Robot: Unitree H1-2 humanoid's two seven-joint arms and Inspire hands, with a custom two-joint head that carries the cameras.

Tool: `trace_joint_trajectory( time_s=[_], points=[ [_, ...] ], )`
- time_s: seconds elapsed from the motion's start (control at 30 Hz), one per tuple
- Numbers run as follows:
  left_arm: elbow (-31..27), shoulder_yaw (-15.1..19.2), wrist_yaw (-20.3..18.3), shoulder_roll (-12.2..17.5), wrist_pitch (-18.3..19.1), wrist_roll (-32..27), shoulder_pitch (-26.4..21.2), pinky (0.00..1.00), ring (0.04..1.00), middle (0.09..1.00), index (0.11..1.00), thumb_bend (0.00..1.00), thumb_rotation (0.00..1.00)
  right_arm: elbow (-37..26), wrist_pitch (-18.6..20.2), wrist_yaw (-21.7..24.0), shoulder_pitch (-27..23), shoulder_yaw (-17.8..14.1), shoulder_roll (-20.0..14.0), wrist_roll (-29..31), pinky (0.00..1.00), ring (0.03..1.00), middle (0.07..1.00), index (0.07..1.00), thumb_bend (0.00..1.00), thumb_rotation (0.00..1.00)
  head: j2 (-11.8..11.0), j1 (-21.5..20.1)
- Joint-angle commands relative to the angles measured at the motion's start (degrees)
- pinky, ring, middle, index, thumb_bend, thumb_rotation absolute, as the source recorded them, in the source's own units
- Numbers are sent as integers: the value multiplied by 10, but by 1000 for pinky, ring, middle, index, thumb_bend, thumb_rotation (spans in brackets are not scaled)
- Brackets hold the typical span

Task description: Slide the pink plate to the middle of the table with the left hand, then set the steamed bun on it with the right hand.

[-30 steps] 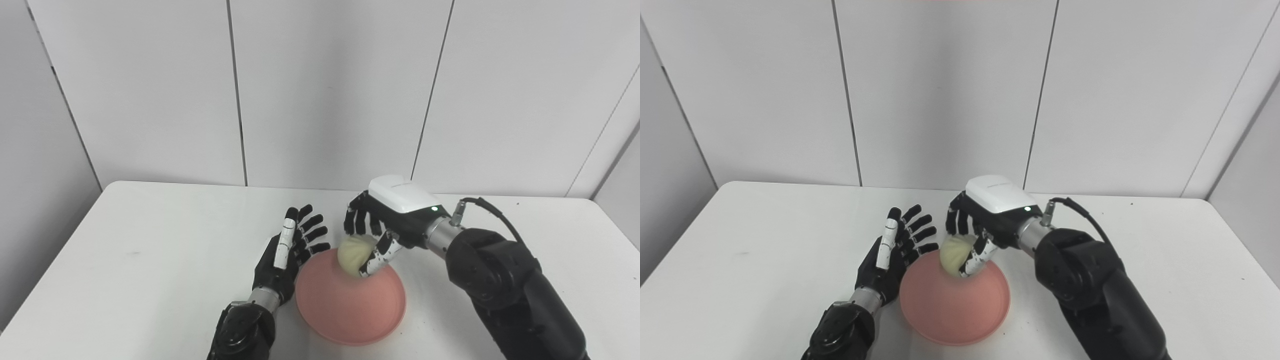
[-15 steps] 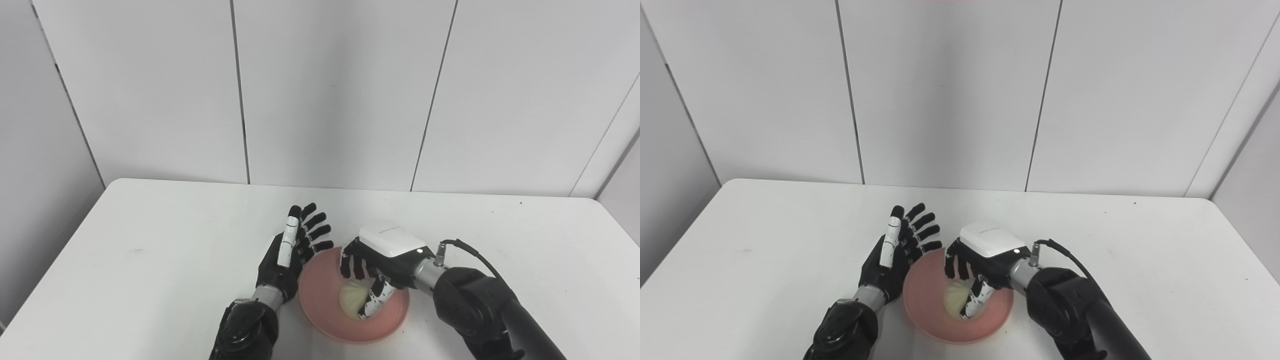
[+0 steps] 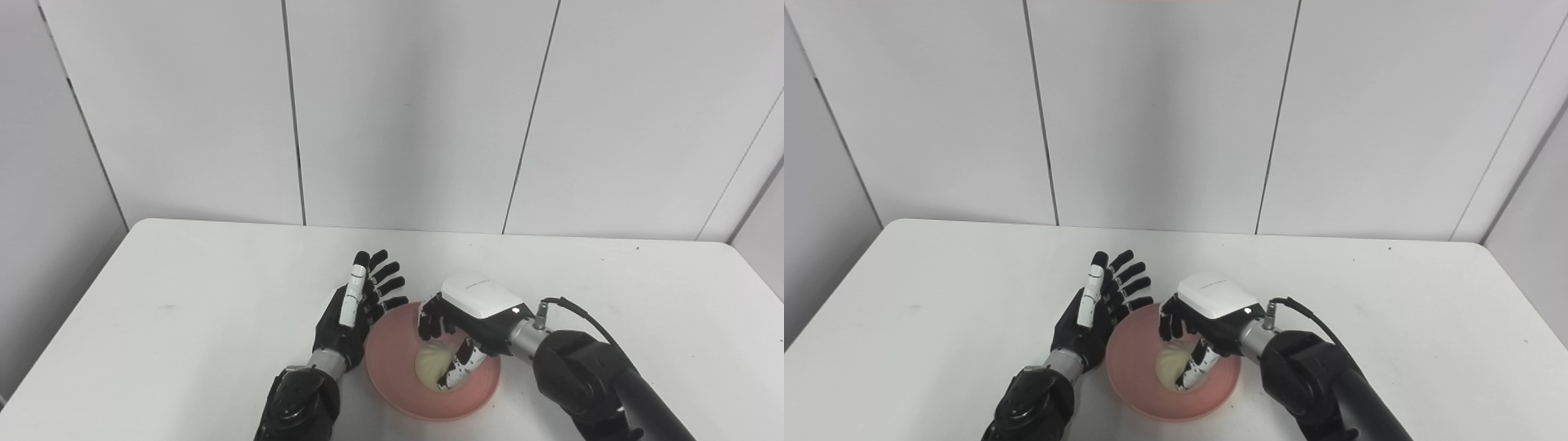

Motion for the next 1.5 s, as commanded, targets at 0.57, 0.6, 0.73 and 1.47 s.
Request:
trace_joint_trajectory(
  time_s=[0.57, 0.6, 0.73, 1.47],
  points=[
    [11, -5, 2, 6, 8, 8, 13, 657, 834, 876, 889, 801, 926, -102, 50, 45, 2, -120, -24, 91, 549, 689, 745, 733, 949, 841, 6, -3],
    [10, -5, 1, 7, 8, 7, 13, 655, 835, 877, 890, 802, 925, -100, 44, 28, 7, -131, -20, 101, 563, 700, 753, 738, 942, 884, 6, -3],
    [1, 1, 4, 5, 11, 2, 18, 708, 821, 873, 892, 809, 905, -79, 20, -48, 29, -173, 5, 153, 601, 709, 759, 749, 874, 983, 6, -3],
    [26, -35, 165, 0, -181, 198, 38, 994, 997, 999, 1000, 712, 992, 231, -111, -310, 96, -321, 177, 431, 804, 861, 876, 892, 786, 1000, 11, -6]
  ],
)
